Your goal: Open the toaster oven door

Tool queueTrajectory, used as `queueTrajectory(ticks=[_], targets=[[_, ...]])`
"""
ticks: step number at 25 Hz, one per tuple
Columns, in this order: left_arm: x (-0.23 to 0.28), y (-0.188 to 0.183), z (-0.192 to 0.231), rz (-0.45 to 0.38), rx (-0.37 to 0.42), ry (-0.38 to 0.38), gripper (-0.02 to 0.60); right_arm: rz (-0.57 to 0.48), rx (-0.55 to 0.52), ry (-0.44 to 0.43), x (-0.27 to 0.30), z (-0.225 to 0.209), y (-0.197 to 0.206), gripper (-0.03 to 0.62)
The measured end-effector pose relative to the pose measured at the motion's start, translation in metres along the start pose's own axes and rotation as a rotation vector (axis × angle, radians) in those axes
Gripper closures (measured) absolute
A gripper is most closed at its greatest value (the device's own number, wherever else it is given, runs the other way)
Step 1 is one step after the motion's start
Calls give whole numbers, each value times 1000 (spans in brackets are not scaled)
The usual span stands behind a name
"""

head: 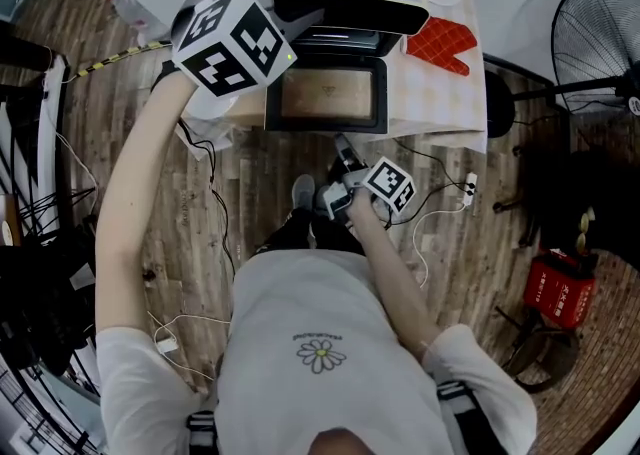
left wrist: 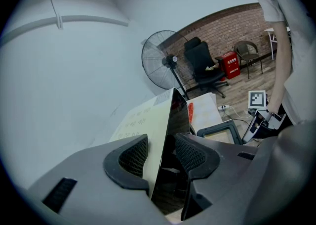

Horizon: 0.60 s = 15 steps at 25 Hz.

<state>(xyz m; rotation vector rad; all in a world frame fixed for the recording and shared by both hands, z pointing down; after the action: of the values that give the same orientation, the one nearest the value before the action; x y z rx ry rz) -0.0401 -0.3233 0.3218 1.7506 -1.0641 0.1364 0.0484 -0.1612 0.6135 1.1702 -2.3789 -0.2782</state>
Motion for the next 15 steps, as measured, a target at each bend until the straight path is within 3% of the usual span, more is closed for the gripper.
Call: queueTrajectory(ticks=[8, 15], targets=[[1, -1, 1, -1, 4, -3, 393, -23, -53, 6, -13, 13, -6, 586], [1, -2, 2, 39, -49, 8, 391, -194, -185, -65, -25, 63, -86, 586]])
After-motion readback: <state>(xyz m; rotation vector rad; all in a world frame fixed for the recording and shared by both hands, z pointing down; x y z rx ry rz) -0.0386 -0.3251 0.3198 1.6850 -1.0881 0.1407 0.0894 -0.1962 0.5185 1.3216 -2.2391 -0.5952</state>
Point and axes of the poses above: the fingertips, and each gripper's own axes: x forward along the fingers, z to its left, y out of its underside, the point moved 3 cm from there along -x, backward along the fingers, and after that the axes turned 14 degrees about -x, right-handed, at the moved point
